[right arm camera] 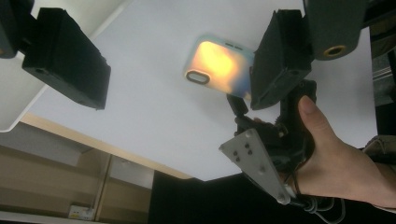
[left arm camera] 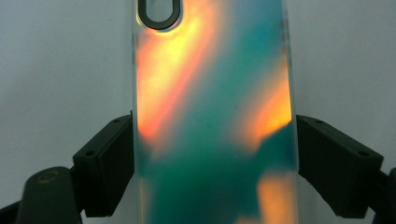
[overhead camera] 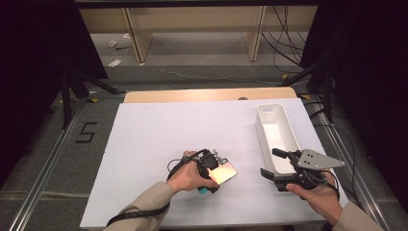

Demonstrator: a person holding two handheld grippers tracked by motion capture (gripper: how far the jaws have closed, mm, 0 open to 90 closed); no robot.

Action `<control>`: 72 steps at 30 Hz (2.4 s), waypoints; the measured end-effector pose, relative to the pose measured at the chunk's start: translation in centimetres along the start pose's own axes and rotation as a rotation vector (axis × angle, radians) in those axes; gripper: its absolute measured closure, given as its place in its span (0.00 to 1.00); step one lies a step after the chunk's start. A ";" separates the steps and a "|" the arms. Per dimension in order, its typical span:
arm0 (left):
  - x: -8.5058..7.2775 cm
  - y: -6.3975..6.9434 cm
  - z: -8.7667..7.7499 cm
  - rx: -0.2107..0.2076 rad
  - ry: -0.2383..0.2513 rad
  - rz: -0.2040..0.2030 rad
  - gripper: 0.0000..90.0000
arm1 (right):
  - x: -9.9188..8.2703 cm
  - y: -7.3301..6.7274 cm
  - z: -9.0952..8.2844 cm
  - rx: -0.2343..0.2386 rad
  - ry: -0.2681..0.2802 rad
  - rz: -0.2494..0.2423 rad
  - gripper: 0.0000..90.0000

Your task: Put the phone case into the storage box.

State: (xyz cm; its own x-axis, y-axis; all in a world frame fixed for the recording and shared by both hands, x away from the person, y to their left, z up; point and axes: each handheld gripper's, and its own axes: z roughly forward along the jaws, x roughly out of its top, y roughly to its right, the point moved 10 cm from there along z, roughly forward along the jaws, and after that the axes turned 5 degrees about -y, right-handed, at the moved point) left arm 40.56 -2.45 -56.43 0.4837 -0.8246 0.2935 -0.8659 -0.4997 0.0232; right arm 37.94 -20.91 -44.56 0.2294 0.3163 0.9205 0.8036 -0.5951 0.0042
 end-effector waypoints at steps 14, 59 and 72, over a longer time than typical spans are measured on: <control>-0.1 0.0 -0.1 0.004 0.020 -0.019 0.19 | 0.0 0.0 0.0 -0.002 0.000 0.001 0.24; -0.5 -1.8 -6.4 0.045 0.531 -0.035 0.19 | 0.8 -0.1 1.2 -0.041 0.019 0.021 0.23; -0.4 -0.9 -6.7 0.053 0.562 -0.018 0.19 | 1.9 -0.5 2.6 -0.039 0.036 0.039 0.23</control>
State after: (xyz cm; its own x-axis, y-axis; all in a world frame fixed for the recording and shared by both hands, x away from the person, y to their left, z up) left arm 40.31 0.13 -50.18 0.3430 -0.5549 0.7579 -0.8437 -0.5368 -0.0112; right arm 39.40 -18.11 -43.79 0.2395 0.2656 0.9339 0.7723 -0.6351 -0.0174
